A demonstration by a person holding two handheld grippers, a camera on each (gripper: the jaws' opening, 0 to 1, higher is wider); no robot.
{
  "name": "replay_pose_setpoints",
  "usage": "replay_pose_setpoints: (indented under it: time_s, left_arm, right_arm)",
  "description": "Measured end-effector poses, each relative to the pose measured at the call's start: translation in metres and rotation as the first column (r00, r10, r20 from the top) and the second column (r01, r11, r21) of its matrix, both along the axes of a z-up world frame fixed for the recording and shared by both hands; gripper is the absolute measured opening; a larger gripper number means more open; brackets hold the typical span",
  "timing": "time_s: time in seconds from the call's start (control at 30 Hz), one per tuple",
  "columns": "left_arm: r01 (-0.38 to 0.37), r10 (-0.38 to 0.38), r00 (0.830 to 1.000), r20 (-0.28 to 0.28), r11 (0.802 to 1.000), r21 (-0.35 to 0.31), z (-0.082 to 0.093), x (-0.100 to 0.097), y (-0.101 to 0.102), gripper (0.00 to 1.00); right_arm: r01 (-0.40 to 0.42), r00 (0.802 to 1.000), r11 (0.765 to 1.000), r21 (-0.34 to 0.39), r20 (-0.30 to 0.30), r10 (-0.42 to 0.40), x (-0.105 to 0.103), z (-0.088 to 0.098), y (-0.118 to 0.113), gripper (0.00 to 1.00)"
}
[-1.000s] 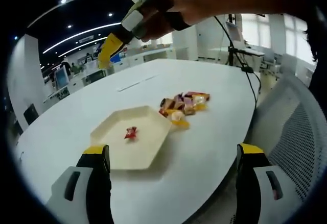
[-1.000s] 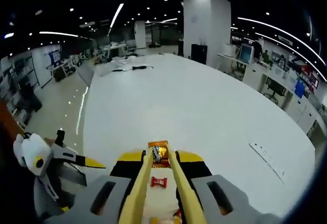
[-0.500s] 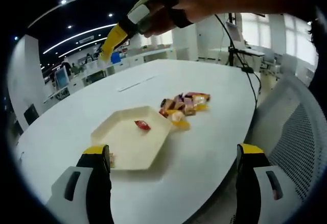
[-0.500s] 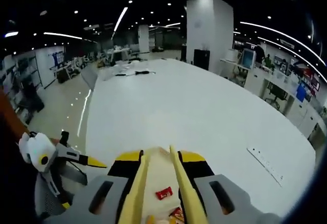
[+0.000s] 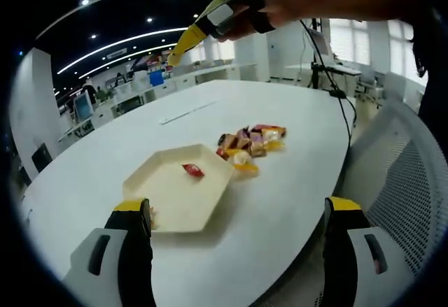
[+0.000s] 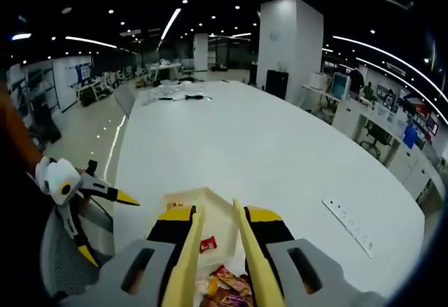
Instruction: Place the target food into the container with the food tongs after gripping and lifting it, then release it inside without dropping or visibly crushing the food.
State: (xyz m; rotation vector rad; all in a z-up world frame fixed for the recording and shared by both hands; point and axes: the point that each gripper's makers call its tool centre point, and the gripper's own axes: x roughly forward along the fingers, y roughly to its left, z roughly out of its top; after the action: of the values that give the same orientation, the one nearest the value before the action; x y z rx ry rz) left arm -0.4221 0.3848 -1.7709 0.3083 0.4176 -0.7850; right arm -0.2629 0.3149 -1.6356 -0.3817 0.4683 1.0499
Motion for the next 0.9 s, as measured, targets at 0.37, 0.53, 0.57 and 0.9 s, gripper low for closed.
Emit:
replay_pose_setpoints:
  time_s: [0.37, 0.53, 0.57, 0.9]
  left_arm:
    - [-0.005, 0.005, 1.0, -0.001, 1.0, -0.002, 0.0, 0.001, 0.001, 0.99]
    - [-0.004, 0.004, 1.0, 0.0, 1.0, -0.006, 0.001, 0.001, 0.001, 0.99]
    - [-0.004, 0.004, 1.0, 0.001, 1.0, -0.007, 0.001, 0.001, 0.001, 0.99]
    - [-0.008, 0.008, 1.0, -0.002, 1.0, -0.003, 0.0, 0.001, 0.001, 0.99]
  right_arm:
    - [0.023, 1.0, 1.0, -0.008, 0.002, -0.023, -0.001, -0.001, -0.045, 0.26]
    - [0.043, 0.999, 0.999, -0.013, 0.008, -0.043, -0.007, -0.003, -0.064, 0.27]
    - [0.045, 0.999, 0.999, -0.019, 0.007, -0.045, -0.008, -0.004, -0.067, 0.26]
    - [0.02, 1.0, 0.998, -0.058, 0.008, -0.02, -0.017, -0.016, -0.072, 0.27]
